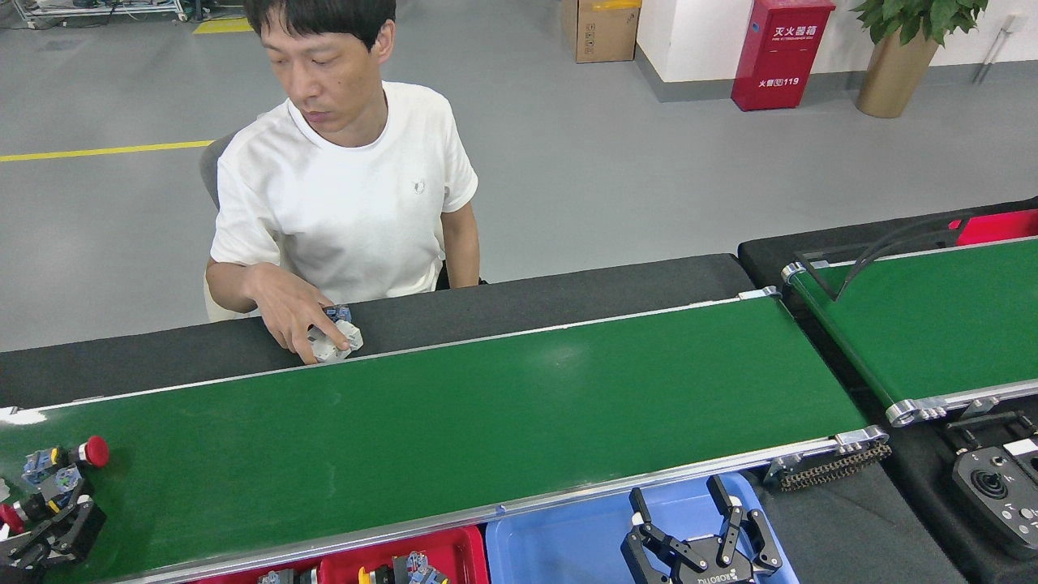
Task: Pick switch part from conveyor to tray
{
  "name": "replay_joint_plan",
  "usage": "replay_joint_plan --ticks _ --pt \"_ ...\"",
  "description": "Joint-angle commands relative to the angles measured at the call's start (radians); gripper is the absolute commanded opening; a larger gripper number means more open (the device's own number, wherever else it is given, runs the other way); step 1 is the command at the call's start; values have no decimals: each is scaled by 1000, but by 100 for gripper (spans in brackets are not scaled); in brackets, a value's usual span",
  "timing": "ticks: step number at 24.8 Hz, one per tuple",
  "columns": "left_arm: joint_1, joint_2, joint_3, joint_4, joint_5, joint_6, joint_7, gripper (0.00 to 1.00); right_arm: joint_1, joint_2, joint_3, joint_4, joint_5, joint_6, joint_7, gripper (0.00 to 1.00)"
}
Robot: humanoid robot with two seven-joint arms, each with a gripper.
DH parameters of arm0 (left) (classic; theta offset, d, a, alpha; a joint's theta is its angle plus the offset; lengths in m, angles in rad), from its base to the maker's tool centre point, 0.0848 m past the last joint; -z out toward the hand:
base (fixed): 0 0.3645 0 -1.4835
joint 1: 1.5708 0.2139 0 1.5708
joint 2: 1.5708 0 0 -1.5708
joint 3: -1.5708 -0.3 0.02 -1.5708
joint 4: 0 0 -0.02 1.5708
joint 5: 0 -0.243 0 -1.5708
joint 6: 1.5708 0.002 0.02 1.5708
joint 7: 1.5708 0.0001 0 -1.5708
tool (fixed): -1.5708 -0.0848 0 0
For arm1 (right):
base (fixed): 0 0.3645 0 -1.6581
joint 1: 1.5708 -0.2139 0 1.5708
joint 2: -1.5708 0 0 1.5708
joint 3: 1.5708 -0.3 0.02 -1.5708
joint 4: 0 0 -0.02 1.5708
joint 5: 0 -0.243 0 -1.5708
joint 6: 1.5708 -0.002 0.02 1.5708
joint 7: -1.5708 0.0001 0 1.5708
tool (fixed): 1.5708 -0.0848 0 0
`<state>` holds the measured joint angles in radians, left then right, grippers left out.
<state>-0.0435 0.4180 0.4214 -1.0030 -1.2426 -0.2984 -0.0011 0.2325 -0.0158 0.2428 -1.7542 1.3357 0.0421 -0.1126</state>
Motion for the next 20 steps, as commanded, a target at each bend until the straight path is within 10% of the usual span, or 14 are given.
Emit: replay_joint_plan --ticks 1,6,13,20 --pt "-19 15 0 18 2 -18 44 66 -2 -6 -13 -15 0 -2 -7 98" --pt "-18 18 -23 21 6 -33 82 11 -10 -1 -14 -15 0 -2 -6 98" --pt "30 -2 -23 -77 37 -91 82 6 -4 -29 -28 -15 -1 -1 -7 98" --pt "373 -74 -26 -500 111 -136 81 6 -2 -29 -128 -15 -30 -8 -9 99"
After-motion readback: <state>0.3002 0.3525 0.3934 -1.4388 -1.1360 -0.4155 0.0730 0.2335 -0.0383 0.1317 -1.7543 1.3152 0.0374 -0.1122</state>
